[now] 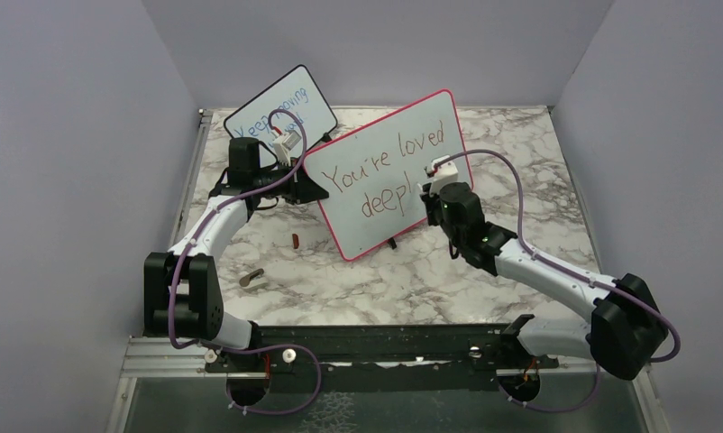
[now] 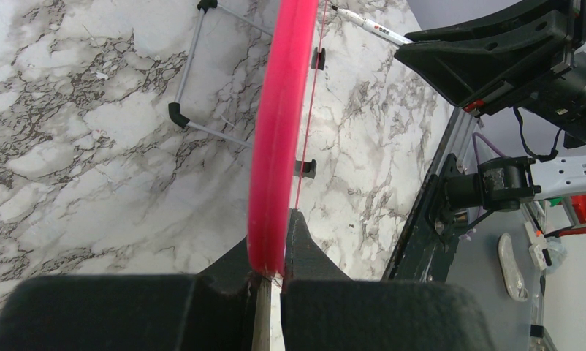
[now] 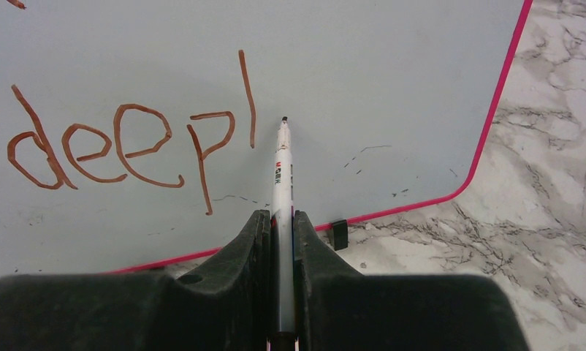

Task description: Write a sentence on the whiteboard

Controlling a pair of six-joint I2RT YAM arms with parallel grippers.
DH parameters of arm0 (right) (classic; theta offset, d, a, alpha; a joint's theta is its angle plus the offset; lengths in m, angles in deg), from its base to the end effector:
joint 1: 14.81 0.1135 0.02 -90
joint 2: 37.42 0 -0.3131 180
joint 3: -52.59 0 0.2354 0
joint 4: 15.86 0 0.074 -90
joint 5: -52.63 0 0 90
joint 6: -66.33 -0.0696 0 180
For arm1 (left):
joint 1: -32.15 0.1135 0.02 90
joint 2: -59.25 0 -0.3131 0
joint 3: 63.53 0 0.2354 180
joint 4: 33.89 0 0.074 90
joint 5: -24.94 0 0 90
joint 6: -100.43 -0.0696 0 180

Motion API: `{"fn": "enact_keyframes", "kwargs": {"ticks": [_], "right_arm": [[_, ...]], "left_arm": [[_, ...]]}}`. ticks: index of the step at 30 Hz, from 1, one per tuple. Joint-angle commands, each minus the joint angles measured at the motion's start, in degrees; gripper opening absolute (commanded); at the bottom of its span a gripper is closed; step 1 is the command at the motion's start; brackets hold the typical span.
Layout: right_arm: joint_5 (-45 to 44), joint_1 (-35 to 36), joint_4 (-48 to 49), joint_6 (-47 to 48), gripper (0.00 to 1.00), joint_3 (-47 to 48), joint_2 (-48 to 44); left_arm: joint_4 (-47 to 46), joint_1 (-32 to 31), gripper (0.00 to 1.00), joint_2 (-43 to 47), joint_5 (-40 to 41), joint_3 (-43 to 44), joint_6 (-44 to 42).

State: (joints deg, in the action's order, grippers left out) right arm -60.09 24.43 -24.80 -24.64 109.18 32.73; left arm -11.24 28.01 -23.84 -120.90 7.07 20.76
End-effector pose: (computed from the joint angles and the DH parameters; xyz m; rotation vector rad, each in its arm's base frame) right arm 0.2263 0.1501 0.2999 -0.3849 1.8936 0.0785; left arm 0.2997 -0.0794 0.3083 0.4479 2.0572 -1.1999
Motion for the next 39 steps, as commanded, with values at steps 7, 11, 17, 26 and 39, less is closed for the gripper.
{"fn": "enact_keyframes", "kwargs": {"ticks": [7, 11, 17, 26, 39], "right_arm": [[2.12, -0.49, 3.47, 0.45, 0.00, 2.71, 1.83], [1.98, -1.04, 3.23, 0.45, 0.00, 2.25, 2.67], [1.58, -1.19, 1.37, -0.14, 0.01, 0.44, 2.01], [-0.58, -1.24, -1.01, -1.98, 0.00, -2.18, 0.79], [-3.48, -1.59, 0.74, -1.45, 0.00, -1.67, -0.97]], "left_arm": [[4.95, 0.36, 0.00, -1.90, 7.26, 0.24, -1.63], [5.03, 0.36, 0.00, -1.81, 7.40, 0.15, -1.71], [5.04, 0.36, 0.00, -1.81, 7.40, 0.24, -1.71], [5.04, 0.38, 0.00, -1.77, 7.56, 0.15, -1.71], [5.13, 0.43, 0.00, -1.66, 7.52, 0.15, -1.71]]}}
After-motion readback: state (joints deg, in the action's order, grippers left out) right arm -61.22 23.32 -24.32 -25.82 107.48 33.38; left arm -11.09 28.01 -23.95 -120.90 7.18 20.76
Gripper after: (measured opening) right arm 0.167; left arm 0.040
